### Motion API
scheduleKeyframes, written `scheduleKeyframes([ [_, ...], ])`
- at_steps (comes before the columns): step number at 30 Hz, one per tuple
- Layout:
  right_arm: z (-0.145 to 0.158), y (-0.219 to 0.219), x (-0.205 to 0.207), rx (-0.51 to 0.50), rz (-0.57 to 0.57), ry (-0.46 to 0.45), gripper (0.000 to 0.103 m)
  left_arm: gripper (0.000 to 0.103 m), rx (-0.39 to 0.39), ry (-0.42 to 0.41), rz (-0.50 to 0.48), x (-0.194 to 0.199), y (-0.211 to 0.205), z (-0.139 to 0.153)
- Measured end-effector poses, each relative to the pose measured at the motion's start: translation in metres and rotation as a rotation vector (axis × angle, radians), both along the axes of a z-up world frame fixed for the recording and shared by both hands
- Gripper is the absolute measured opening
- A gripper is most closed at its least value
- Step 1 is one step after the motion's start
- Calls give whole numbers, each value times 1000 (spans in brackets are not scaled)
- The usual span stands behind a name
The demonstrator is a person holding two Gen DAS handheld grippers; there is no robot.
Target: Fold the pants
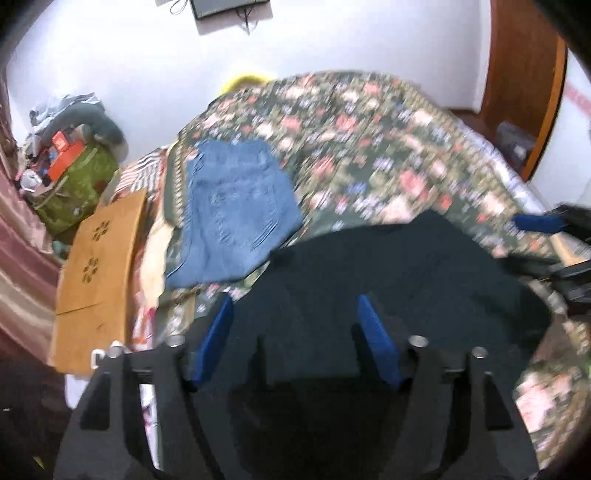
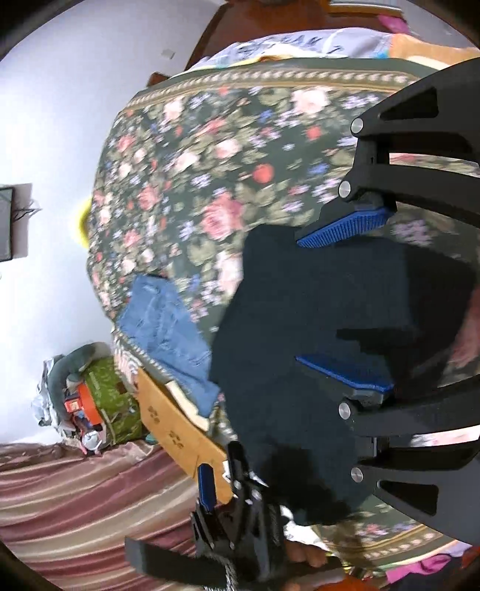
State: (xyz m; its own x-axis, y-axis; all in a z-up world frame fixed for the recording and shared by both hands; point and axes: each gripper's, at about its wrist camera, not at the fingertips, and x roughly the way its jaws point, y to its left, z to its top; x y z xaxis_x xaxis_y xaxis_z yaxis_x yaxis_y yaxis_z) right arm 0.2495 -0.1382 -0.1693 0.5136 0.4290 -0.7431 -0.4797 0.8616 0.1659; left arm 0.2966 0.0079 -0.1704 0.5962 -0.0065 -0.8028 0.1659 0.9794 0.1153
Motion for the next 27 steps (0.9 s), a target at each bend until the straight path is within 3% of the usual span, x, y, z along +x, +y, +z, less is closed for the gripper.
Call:
scheduleKeyframes([
  [4,-10,16,21,-6,19,39,57,83,-84,43,-17,14,-7,-2],
  [10,-60,21,38,-63,43,228,58,85,-123,264,-7,35,-8,-62],
  [12,-62,12,32,-36,25,224,64,87,-151,243,-14,29,-2,-64],
  [16,-58,2,16,-48,35,201,66,88,-146,220,-12,17,2,-58],
  [27,-52,-19,-24,-42,-11,179,68,88,-52,122,51,-35,21,-47],
])
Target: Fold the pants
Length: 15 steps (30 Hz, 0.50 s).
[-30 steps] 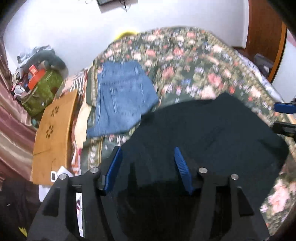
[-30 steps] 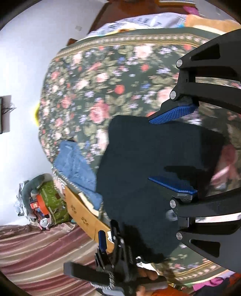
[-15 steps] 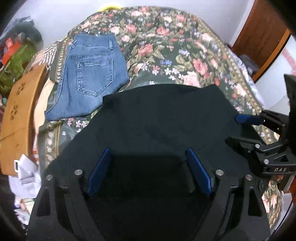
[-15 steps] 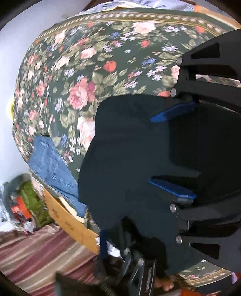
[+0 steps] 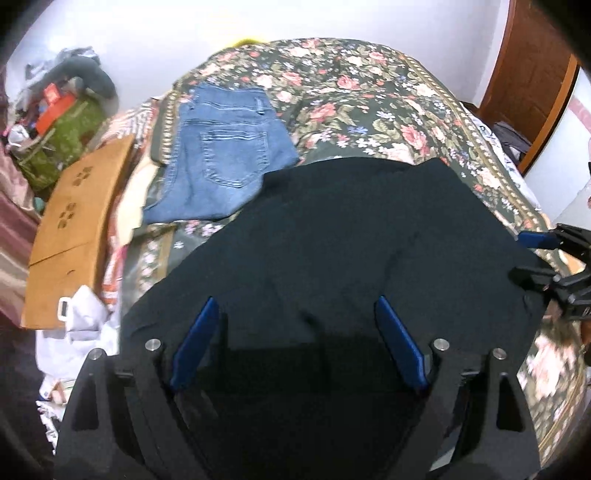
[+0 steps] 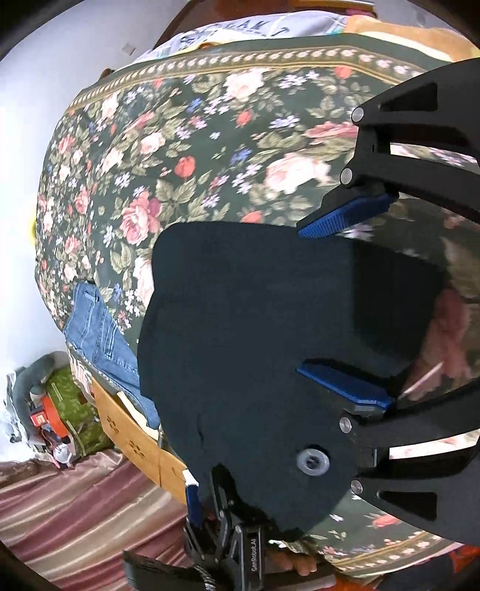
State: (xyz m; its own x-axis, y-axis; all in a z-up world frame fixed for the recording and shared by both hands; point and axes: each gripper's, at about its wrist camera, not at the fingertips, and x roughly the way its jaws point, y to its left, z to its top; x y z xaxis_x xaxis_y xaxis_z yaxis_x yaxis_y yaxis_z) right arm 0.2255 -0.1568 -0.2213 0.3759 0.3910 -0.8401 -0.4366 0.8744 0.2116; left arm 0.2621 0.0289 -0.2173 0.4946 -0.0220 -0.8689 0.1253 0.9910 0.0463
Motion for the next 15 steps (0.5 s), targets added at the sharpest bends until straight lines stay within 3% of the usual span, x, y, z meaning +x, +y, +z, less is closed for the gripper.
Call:
scheduleKeyframes([
  [5,-3,-11,-7,53,-55,31,68,88,2,-18,24,-19,8,9],
  [8,0,-9,-11,35,-71,21,69,87,20,-40,40,-27,10,14],
  [12,19,2,-17,-53,-76,-66,69,87,20,-90,88,-42,21,28],
  [15,42,15,-25,-38,-50,-134,69,88,-14,-131,143,-53,37,40],
])
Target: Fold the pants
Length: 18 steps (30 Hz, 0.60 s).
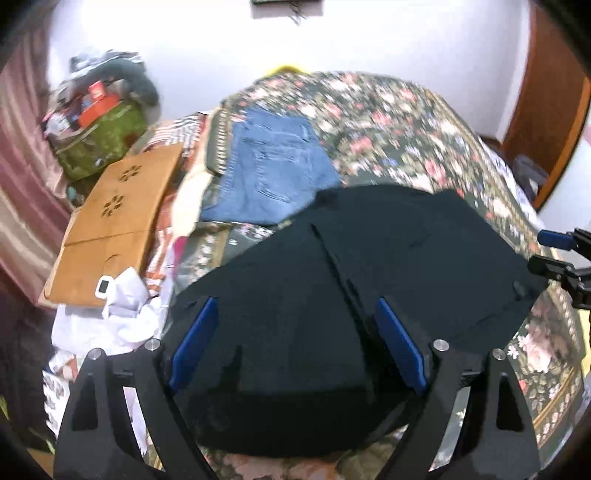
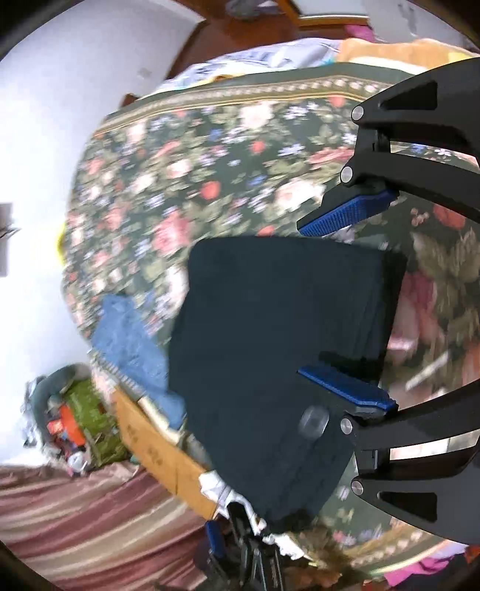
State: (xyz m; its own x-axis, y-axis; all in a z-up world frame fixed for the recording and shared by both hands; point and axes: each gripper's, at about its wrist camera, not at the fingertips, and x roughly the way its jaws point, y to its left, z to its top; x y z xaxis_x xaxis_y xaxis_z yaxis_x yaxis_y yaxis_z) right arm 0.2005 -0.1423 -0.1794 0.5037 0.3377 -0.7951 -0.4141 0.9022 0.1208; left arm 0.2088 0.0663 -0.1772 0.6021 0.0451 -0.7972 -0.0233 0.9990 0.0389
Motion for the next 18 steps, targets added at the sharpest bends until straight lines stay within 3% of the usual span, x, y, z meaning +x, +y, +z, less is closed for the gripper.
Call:
scheduleKeyframes([
  [4,28,30,-9,24,71,-82,69,95,-38,-50,86,-16,26,11],
  [8,36,64,-10,41,146,-108,69,100,-71,-77,170,-35,55,13],
  [14,6,109,-2,-37,217,-100,69,100,-93,-3,237,-52,86,-2],
  [18,-22,124,0,-108,247,-30,69,100,-204,103,251,-59,108,-23],
])
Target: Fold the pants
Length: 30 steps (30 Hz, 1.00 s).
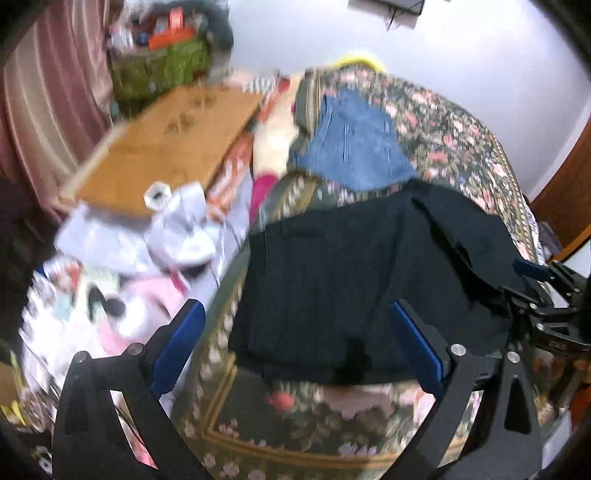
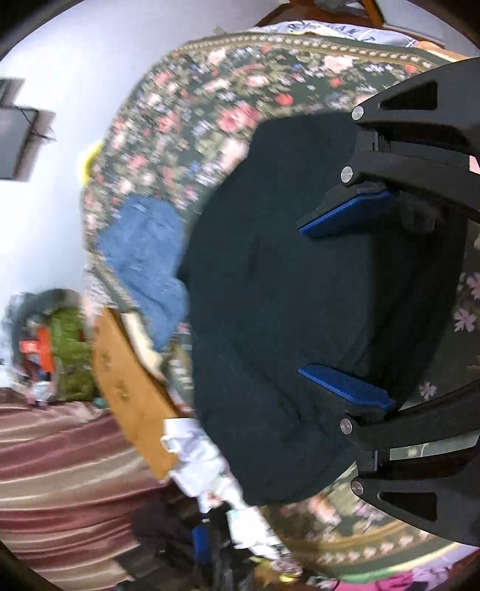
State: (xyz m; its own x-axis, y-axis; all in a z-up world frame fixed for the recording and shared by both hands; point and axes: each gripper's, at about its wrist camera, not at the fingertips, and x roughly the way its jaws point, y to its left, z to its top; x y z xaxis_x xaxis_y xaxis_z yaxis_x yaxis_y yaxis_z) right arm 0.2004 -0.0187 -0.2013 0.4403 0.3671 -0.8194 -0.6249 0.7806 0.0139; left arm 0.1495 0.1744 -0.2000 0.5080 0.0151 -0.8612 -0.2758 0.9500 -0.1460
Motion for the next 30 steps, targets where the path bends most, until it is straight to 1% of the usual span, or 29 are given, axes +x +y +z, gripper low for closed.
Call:
scheduleKeyframes([
  [4,1,-4,1,10,4,24,69,100,-136,71,14,-6,12,-19],
  [7,-1,-5,-2,17,5,28,69,100,-262,123,10,-12,12,-33],
  [11,-2,-6,-1,38,2,48,69,100,-377,164,-10,-13,5,-47],
  [13,-2,-5,-1,40,2,49,69,100,-428,176,-8,-9,1,-54],
  [15,-3,-5,0,40,3,52,70,101,-463,186,1,-2,1,-58],
  [16,-3,-5,0,41,3,53,70,102,-487,198,2,2,1,-61],
  [19,-4,-6,0,49,3,55,70,102,-540,236,-17,20,4,-69],
  [22,-5,-6,-1,57,3,57,71,102,-635,251,27,35,17,-79],
  [24,-5,-6,-1,58,4,56,72,102,-654,246,48,42,23,-82],
  [26,-5,-6,-1,54,5,53,72,93,-617,247,65,50,26,-84],
  [27,-5,-5,-2,54,4,52,72,80,-592,253,79,54,27,-85],
  [28,-5,-5,-2,54,3,51,72,70,-565,258,99,57,28,-86],
  [29,-5,-6,-2,56,2,52,72,65,-549,254,110,59,29,-86],
  [30,-5,-6,-2,60,-1,54,72,55,-534,248,123,61,31,-85],
])
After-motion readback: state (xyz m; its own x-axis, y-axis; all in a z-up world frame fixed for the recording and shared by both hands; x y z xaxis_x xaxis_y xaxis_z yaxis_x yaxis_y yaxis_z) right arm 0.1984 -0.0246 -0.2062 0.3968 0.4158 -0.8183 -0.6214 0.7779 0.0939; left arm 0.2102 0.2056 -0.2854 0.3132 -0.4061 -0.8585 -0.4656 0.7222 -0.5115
